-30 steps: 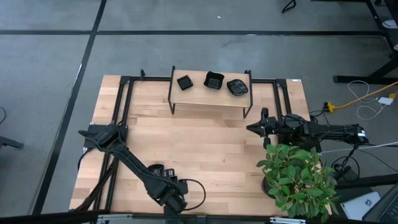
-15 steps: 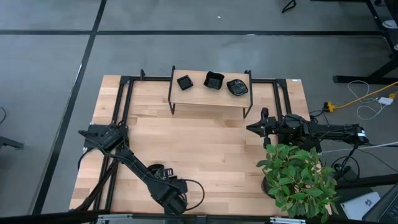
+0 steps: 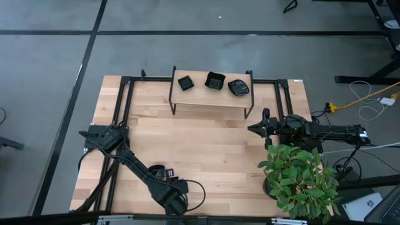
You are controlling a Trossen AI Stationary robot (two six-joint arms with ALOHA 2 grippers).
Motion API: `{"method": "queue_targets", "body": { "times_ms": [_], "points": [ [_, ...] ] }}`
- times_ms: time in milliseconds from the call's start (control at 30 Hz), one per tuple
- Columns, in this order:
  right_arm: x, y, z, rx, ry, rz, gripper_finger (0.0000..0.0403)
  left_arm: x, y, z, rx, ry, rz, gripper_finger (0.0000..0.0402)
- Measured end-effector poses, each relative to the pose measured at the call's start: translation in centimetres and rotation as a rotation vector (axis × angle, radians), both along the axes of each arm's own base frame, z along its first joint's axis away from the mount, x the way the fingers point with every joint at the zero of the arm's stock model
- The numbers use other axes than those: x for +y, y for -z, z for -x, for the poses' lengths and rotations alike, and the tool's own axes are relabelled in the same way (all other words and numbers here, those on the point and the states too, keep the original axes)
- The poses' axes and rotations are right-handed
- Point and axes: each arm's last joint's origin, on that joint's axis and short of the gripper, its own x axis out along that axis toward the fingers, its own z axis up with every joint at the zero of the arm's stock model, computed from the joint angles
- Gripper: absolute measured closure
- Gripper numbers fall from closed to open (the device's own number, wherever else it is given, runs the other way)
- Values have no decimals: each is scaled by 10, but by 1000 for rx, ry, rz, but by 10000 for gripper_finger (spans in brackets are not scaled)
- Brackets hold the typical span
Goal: Pick & Place Mini shaped plates
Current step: Stack the square plate on top of the square plate on the shelf
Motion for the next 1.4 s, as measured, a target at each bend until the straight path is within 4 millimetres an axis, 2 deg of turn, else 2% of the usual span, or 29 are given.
{"method": "queue_targets", "body": {
  "times_ms": [133, 467, 700, 867, 1067, 1400],
  "points": [
    [0, 0, 0, 0, 0, 0, 369, 1, -4, 0, -7, 13, 4, 397],
    [0, 0, 0, 0, 0, 0, 369, 8, -43, 2, -159, 60, -38, 399],
    [0, 0, 0, 0, 0, 0, 369, 23, -59, -3, -212, 93, -80, 399],
    [0, 0, 0, 0, 0, 0, 369, 39, -70, -11, -234, 119, -99, 399],
    [0, 0, 0, 0, 0, 0, 369, 67, -82, -26, -270, 134, -121, 399],
    [0, 0, 0, 0, 0, 0, 369, 107, -94, -48, -316, 205, -154, 399]
  ]
}}
